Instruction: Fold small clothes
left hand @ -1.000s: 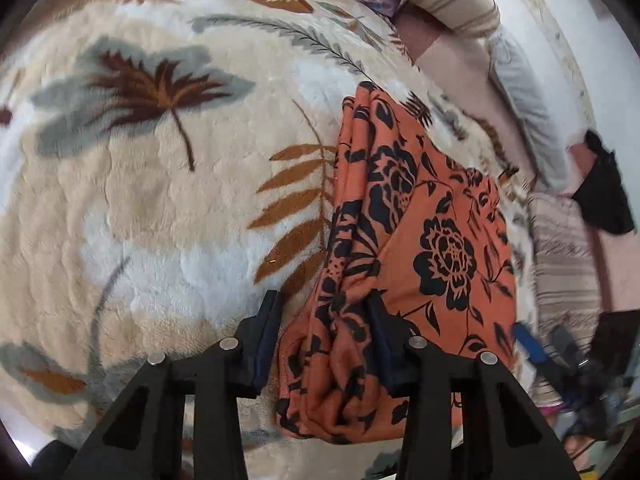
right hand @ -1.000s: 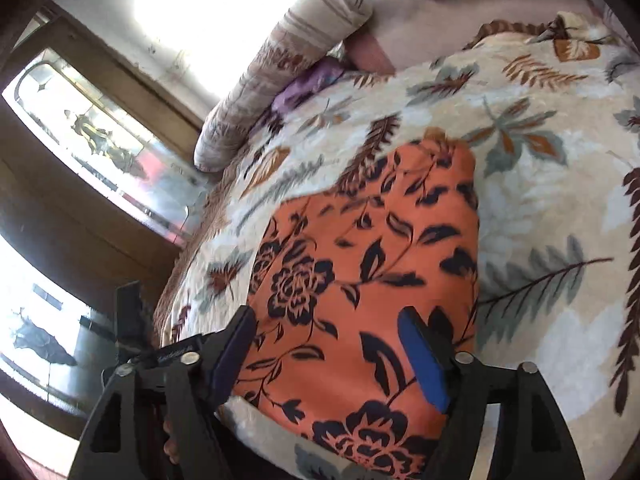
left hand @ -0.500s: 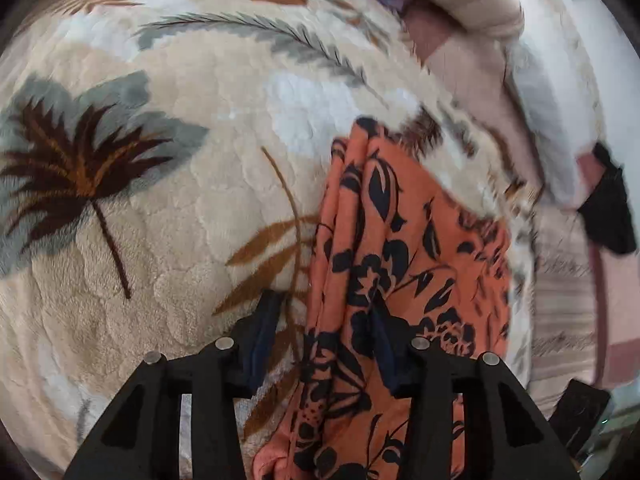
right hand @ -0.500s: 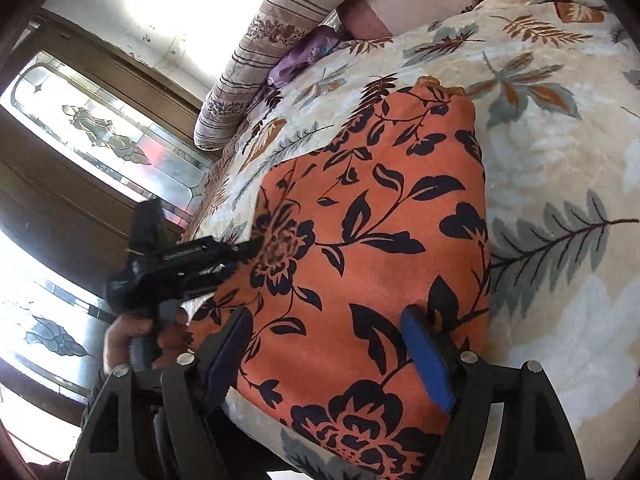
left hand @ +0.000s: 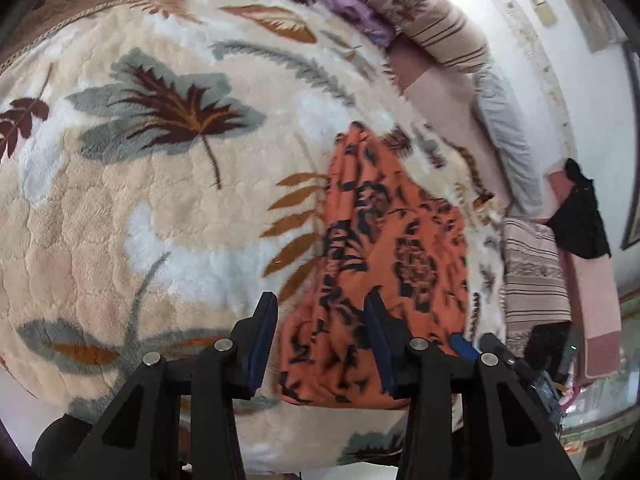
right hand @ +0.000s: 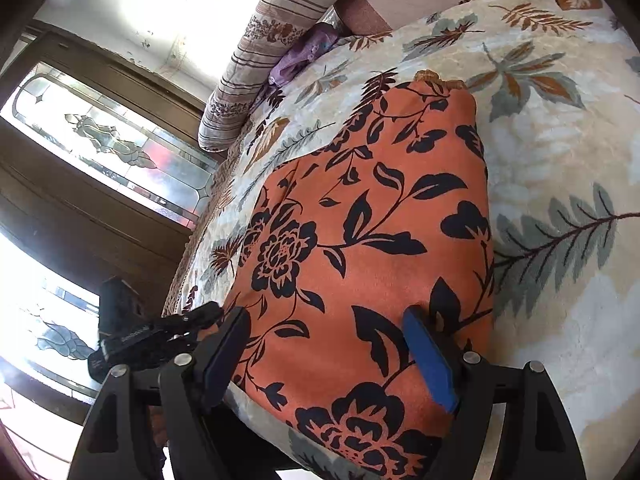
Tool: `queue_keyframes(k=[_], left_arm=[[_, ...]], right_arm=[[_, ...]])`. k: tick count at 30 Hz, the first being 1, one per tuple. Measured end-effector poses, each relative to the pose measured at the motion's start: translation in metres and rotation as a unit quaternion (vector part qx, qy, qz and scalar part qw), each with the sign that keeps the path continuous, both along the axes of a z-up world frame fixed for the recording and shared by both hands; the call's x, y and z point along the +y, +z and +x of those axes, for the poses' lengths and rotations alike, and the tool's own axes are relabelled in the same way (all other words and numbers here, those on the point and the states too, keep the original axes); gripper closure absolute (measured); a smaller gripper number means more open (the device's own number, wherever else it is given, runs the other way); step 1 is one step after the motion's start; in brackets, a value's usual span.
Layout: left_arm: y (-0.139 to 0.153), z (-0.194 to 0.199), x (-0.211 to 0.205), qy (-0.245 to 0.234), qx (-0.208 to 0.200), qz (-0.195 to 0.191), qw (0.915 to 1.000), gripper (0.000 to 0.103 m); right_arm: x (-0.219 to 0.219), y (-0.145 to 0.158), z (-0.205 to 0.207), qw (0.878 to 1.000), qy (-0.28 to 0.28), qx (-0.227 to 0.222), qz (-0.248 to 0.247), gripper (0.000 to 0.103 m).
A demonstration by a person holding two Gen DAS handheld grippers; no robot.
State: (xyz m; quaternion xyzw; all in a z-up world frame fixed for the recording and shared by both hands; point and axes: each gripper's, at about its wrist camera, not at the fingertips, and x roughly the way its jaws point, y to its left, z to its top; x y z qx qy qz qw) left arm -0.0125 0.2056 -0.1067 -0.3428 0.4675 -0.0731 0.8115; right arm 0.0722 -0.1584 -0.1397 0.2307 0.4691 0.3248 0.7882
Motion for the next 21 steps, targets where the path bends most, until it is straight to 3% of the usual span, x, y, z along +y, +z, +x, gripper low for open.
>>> queue_keyframes(k=[1,2,4,6,12,13,15,16,18,21], left_arm=[[0.002,-0.005,-0.003,-0.009,-0.006,0.007,0.9999,0.057],[-0.003,-0.007,-0.005,-0.013,0.013,0.023,0.9996,0.057],[-0.034,-0.006,-0.004,-0.017,0.083,0.044,0.9955,0.054],[-0.034,-0.014,0.005,0.005,0.068,0.012,0.9976,0.054],[0.0,-0.019,-0.014,-0.006,0.027,0.08,0.9964,0.056],[0.009,-0.021,-0.016,-0.006,0.011,0.091,0.9958,0.054],[0.028,-0.016,-0.025,-0.007,-0.021,0.124,0.992,0.033],[0.036,-0.012,-0.029,-0.004,-0.037,0.145,0.9888,0.017],[0.043,0.008,-0.032,-0.004,-0.06,0.161,0.9852,0.011],[0.036,0.044,-0.032,-0.03,-0.055,0.093,0.9937,0.011]], right_arm=[[-0.001,-0.001,0.001,1.0,-0.001,0.003,0.004,0.022],[-0.002,-0.001,0.002,1.0,-0.003,0.004,0.006,0.022],[-0.001,-0.002,0.002,1.0,-0.005,0.006,0.007,0.022],[0.0,-0.001,0.002,1.0,-0.001,0.007,0.004,0.022],[-0.008,0.003,0.002,0.999,-0.011,0.026,0.026,0.022],[-0.012,0.005,0.001,0.999,-0.016,0.027,0.035,0.022],[-0.02,0.01,-0.001,0.999,-0.027,0.023,0.041,0.022],[-0.024,0.011,-0.002,0.999,-0.032,0.019,0.038,0.022],[-0.032,0.013,-0.001,0.998,-0.043,0.017,0.035,0.022],[-0.047,0.011,0.005,0.997,-0.069,0.023,0.031,0.022]])
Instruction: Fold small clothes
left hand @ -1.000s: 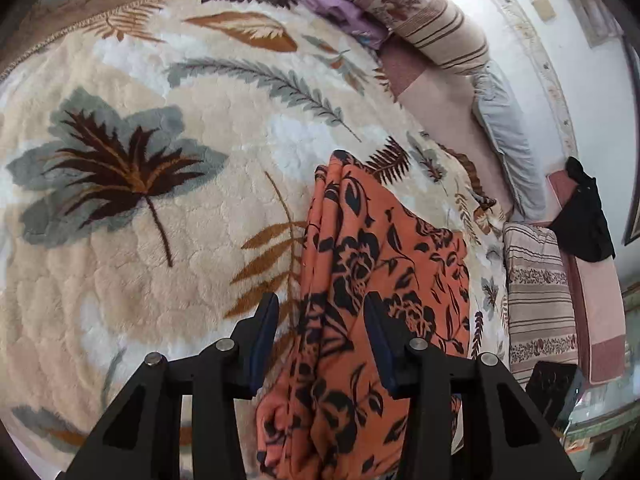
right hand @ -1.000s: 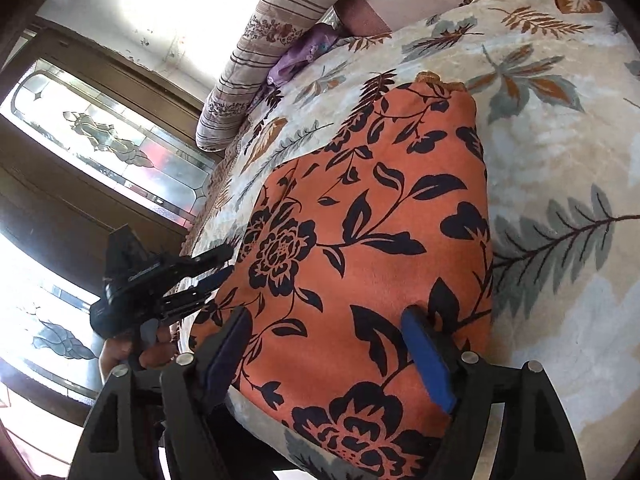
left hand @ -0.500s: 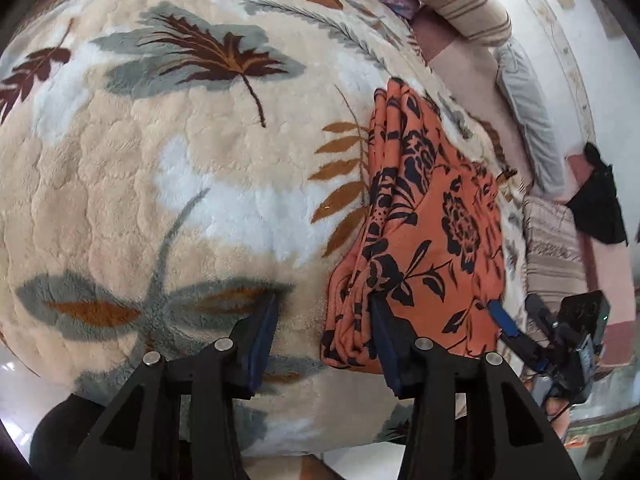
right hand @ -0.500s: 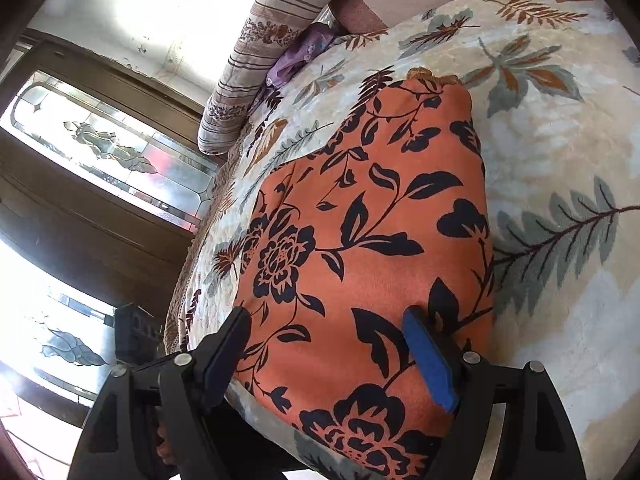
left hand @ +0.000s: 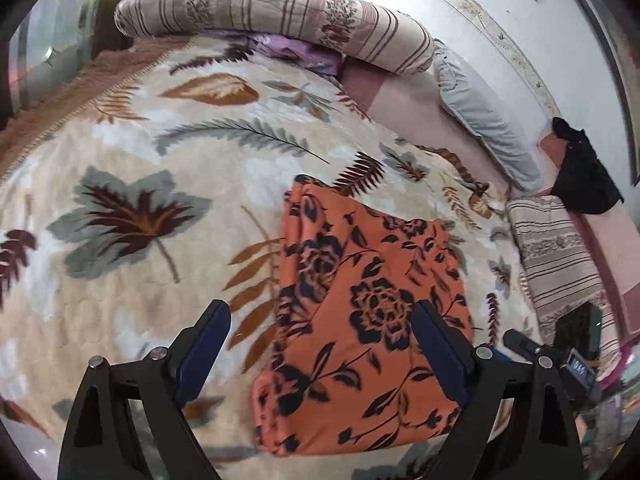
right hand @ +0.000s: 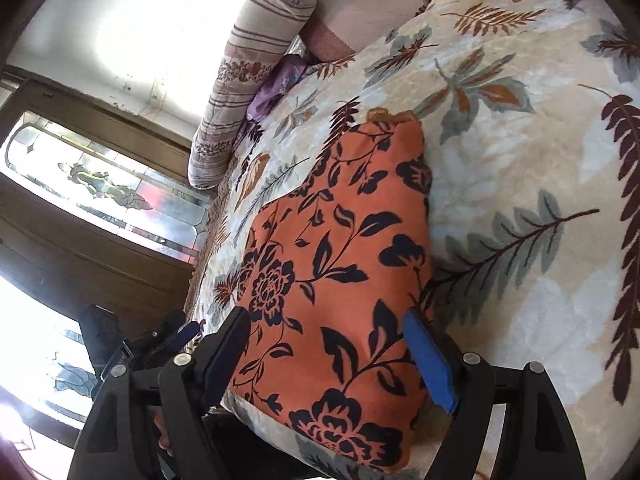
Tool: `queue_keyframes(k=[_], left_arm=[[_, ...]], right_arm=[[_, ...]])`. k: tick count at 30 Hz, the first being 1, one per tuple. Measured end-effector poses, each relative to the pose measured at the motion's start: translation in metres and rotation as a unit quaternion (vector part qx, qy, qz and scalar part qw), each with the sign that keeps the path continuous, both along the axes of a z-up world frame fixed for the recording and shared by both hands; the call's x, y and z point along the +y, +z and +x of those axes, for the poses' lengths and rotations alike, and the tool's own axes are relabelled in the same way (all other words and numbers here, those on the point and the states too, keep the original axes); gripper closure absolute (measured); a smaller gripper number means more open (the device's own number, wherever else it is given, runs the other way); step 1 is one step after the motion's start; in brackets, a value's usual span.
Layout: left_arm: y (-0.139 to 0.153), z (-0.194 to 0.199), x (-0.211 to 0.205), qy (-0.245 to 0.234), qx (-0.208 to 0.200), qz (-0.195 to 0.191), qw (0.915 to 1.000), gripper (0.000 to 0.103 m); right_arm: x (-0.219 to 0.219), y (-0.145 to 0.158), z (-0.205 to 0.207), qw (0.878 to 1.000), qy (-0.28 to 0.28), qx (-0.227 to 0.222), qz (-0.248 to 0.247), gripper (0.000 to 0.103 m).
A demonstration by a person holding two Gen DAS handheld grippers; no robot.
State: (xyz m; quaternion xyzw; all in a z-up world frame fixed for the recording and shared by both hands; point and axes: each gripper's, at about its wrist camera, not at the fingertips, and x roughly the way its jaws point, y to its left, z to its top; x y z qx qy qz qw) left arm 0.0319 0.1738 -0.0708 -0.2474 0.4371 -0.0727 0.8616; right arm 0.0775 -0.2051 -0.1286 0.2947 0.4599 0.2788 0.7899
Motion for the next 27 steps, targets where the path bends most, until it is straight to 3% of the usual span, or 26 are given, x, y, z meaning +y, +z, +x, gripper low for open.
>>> queue_keyframes(k=[4,7,8,11,12,13,15,16,21,25,27], left_arm=[[-0.03,0.043,0.0,-0.029,0.042,-0.075,0.9959,0.012],[-0.058,0.051,0.002,-0.046,0.082,-0.142,0.9853,0.012],[-0.066,0.051,0.002,-0.044,0.096,-0.147,0.9835,0.012],[-0.074,0.046,-0.005,-0.054,0.099,-0.135,0.9844,0.016],[-0.072,0.045,-0.009,-0.06,0.096,-0.126,0.9855,0.025],[-0.073,0.046,-0.015,-0.071,0.106,-0.11,0.9857,0.052],[-0.073,0.046,-0.023,-0.08,0.103,-0.075,0.9886,0.06],[-0.071,0.045,-0.025,-0.083,0.095,-0.076,0.989,0.069],[-0.035,0.052,-0.061,-0.106,0.034,-0.077,0.9908,0.074],[-0.003,0.083,-0.11,-0.12,-0.018,-0.078,0.9895,0.073],[-0.002,0.107,-0.136,-0.125,-0.016,-0.07,0.9896,0.068]], right_arm=[[-0.013,-0.007,0.017,1.0,-0.017,0.016,0.003,0.022],[-0.013,-0.021,0.039,0.999,-0.013,0.044,0.017,0.022],[-0.01,-0.027,0.048,0.998,-0.007,0.056,0.022,0.022],[0.007,-0.049,0.069,0.995,0.018,0.095,0.024,0.02],[0.015,-0.053,0.071,0.994,0.034,0.097,0.025,0.022],[0.022,-0.051,0.072,0.996,0.04,0.08,0.005,0.035],[0.034,-0.041,0.073,0.996,0.055,0.063,-0.036,0.06],[0.037,-0.034,0.071,0.996,0.061,0.05,-0.049,0.064],[0.029,0.026,0.065,0.99,0.077,-0.039,-0.111,0.067],[-0.021,0.066,0.081,0.988,0.045,-0.082,-0.12,0.067],[-0.053,0.07,0.097,0.991,0.014,-0.08,-0.11,0.067]])
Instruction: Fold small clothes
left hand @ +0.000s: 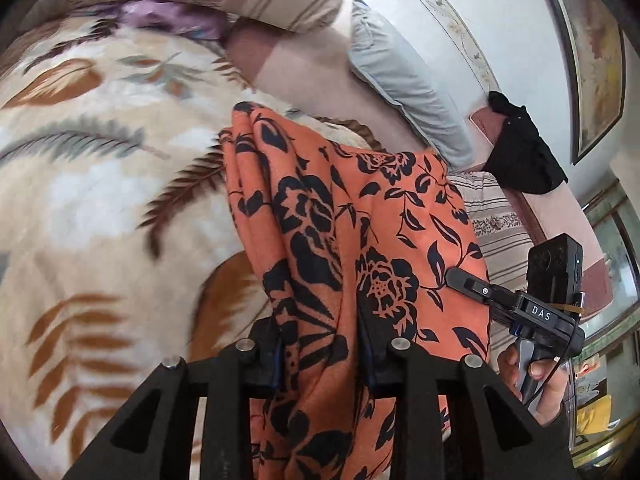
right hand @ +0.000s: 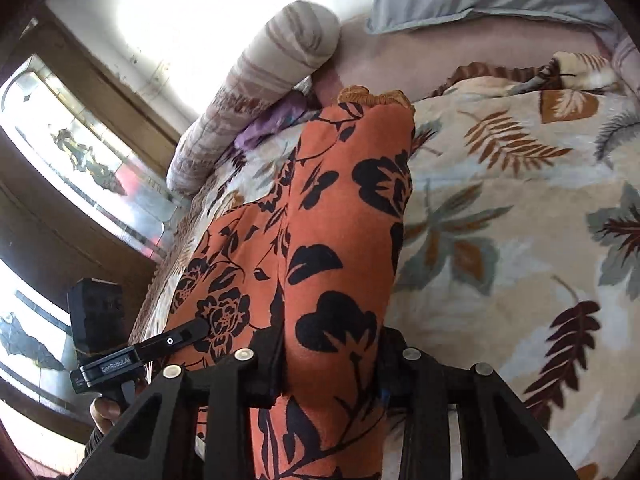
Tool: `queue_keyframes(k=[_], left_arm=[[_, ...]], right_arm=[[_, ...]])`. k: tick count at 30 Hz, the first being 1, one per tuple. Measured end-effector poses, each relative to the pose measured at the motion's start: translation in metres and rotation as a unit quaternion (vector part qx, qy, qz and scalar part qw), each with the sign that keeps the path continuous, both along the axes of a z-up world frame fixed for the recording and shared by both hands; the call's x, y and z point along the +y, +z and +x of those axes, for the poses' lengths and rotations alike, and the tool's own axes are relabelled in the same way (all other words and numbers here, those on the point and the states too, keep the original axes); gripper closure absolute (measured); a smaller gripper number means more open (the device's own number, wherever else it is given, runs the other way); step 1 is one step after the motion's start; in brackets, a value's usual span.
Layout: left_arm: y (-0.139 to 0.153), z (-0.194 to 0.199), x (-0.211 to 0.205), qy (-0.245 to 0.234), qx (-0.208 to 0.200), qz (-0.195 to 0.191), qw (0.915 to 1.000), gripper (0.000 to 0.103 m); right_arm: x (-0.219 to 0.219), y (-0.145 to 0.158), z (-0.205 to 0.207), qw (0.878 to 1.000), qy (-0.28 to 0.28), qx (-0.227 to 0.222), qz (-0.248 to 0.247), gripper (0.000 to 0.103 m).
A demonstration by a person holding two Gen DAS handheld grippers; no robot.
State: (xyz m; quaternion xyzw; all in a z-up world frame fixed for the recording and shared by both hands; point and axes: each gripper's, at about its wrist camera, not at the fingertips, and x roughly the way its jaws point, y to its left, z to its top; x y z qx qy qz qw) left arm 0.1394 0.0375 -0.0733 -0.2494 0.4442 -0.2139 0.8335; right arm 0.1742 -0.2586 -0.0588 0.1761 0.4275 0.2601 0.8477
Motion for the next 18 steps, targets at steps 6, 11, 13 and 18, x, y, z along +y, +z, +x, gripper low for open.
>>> queue_keyframes(k=[6,11,13,18], left_arm=[[-0.064,0.037,-0.054,-0.014,0.104,0.131,0.9858,0.047],[-0.034,-0.006,-0.05,0.008,0.031,0.176,0.9838,0.043],[-0.028,-0.019,-0.049,0.008,0.0,0.182,0.9833,0.041],[-0.07,-0.004,-0.053,0.004,0.069,0.197,0.9779,0.031]], right_arm=[[-0.073,-0.075,0.04,0.986,-0.132,0.092,-0.049,0.042],[-0.087,-0.056,-0.008,0.986,-0.165,0.01,-0.005,0.042],[-0.078,-0.04,-0.03,0.989,-0.145,-0.02,0.031,0.033],[-0.037,-0.086,-0.032,0.995,-0.077,0.048,0.04,0.02]])
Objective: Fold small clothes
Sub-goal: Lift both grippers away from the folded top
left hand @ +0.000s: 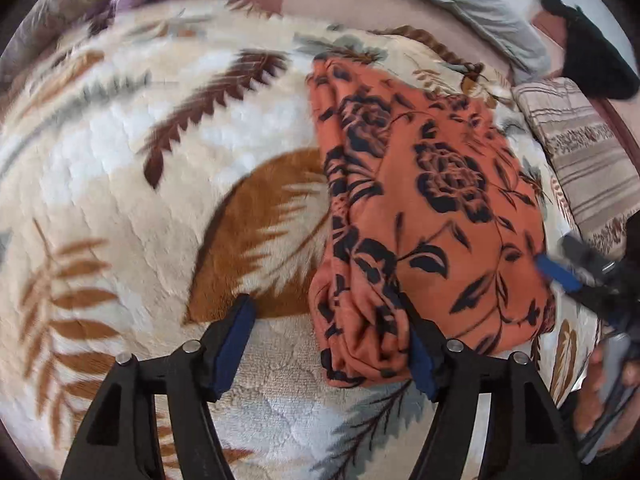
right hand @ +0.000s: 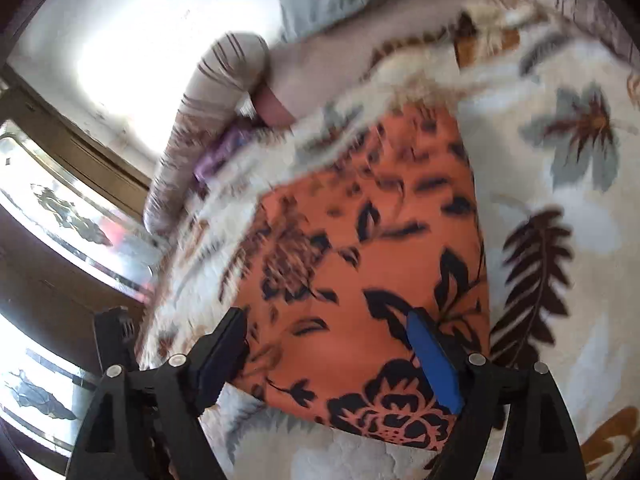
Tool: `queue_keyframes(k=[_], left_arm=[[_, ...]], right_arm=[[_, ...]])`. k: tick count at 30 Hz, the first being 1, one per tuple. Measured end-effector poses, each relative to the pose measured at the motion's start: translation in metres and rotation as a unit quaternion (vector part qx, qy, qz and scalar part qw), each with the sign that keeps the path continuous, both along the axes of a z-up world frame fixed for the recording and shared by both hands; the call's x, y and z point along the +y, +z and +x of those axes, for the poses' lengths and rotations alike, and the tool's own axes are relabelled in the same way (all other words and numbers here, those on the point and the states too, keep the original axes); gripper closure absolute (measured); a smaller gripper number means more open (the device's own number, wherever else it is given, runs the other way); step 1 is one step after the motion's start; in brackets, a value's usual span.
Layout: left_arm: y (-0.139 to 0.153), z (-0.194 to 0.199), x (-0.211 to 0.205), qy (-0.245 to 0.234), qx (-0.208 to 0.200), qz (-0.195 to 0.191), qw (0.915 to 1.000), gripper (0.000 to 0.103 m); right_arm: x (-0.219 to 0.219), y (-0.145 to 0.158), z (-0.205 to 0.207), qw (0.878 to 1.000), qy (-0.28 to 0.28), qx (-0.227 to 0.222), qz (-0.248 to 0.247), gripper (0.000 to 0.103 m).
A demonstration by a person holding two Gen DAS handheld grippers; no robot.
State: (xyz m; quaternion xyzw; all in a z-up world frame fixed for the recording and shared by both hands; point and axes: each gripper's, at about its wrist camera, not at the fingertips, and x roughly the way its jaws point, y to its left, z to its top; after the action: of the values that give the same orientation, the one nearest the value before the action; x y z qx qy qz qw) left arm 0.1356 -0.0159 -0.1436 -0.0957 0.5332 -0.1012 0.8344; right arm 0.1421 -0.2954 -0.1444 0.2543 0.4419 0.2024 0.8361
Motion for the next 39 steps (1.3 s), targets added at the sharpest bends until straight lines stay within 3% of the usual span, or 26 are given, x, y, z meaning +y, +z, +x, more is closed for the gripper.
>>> queue_keyframes(k=[1,4,6,9,10,14,17,23,30,33,39], left_arm=[[0.009,-0.004,-0.001,0.004,-0.007,0.007,0.9999,0.031],[0.04,-0.027,-0.001,0.004,-0.06,0.031,0.9977,0.031],[0.052,-0.039,-0.002,0.018,-0.075,0.064,0.995,0.031],[0.067,-0.057,-0.001,0.051,-0.073,0.081,0.9927,0.031],[0.074,-0.068,-0.001,0.057,-0.076,0.078,0.9924,0.031],[0.092,-0.105,0.01,0.081,-0.108,0.081,0.9875,0.021],[0.104,-0.122,0.007,0.086,-0.12,0.073,0.9863,0.021],[0.124,-0.15,0.001,0.086,-0.14,0.079,0.9833,0.021],[0.142,-0.169,-0.01,0.087,-0.156,0.063,0.9819,0.018],[0.143,-0.17,-0.016,0.085,-0.159,0.072,0.9809,0.014],[0.136,-0.168,-0.022,0.084,-0.151,0.087,0.9812,0.014]], right_arm=[[-0.003,-0.005,0.0,1.0,-0.013,0.005,-0.002,0.022],[-0.001,0.034,-0.023,0.999,-0.024,-0.044,-0.004,0.019],[0.006,0.04,-0.033,0.997,-0.015,-0.068,-0.016,0.013],[0.006,0.005,-0.019,0.998,-0.028,-0.002,-0.055,0.012],[0.007,0.0,-0.019,0.998,-0.028,0.004,-0.058,0.012],[0.022,0.049,-0.062,0.993,-0.025,-0.067,-0.097,0.012],[0.027,0.063,-0.092,0.984,-0.046,-0.086,-0.148,0.012],[0.024,0.07,-0.137,0.974,-0.07,-0.108,-0.184,0.012],[0.017,0.105,-0.175,0.962,-0.097,-0.167,-0.192,0.011],[0.017,0.111,-0.178,0.959,-0.094,-0.177,-0.199,0.009],[0.02,0.093,-0.173,0.962,-0.084,-0.147,-0.216,0.009]])
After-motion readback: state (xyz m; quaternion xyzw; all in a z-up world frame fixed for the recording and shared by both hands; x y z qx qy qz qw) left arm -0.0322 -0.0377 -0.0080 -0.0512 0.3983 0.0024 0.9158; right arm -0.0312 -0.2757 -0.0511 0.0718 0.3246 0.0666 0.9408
